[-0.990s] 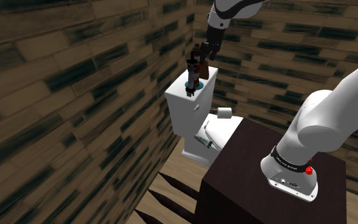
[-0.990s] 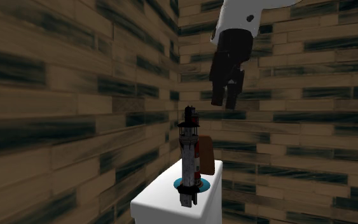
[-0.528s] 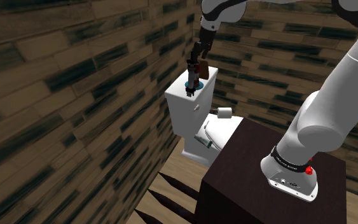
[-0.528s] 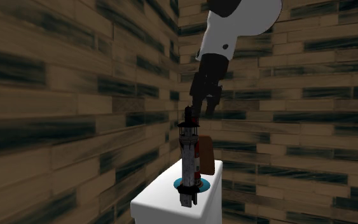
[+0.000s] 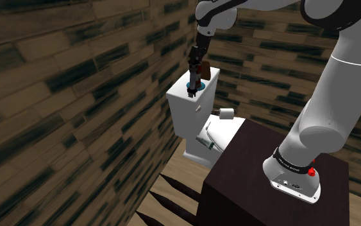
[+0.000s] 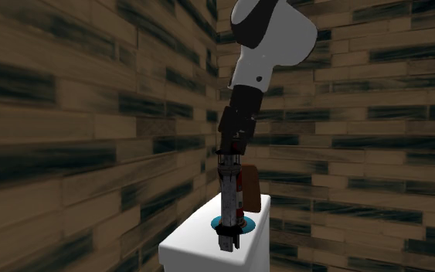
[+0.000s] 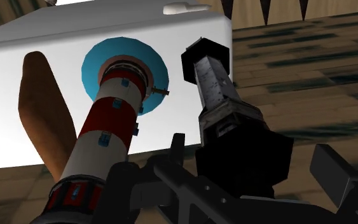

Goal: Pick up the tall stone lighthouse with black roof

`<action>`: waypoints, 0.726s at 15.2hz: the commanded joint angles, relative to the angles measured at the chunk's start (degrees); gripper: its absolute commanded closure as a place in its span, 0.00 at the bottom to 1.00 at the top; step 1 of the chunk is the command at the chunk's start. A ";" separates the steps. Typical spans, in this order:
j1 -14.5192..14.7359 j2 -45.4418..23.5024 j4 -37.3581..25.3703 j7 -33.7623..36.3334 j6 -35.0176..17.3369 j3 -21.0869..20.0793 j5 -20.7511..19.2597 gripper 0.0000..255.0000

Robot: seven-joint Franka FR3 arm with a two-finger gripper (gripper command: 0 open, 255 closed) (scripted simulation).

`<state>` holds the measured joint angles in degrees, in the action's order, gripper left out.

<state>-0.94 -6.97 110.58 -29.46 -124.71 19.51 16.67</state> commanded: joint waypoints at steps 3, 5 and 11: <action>-0.07 -0.83 1.72 -1.00 -2.41 -0.12 0.86 0.00; -0.05 -0.74 1.86 -0.98 -2.48 -0.13 0.83 1.00; -0.06 -0.73 1.88 -0.99 -2.48 -0.12 0.83 1.00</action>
<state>-0.97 -7.65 112.34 -30.43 -127.18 19.36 17.52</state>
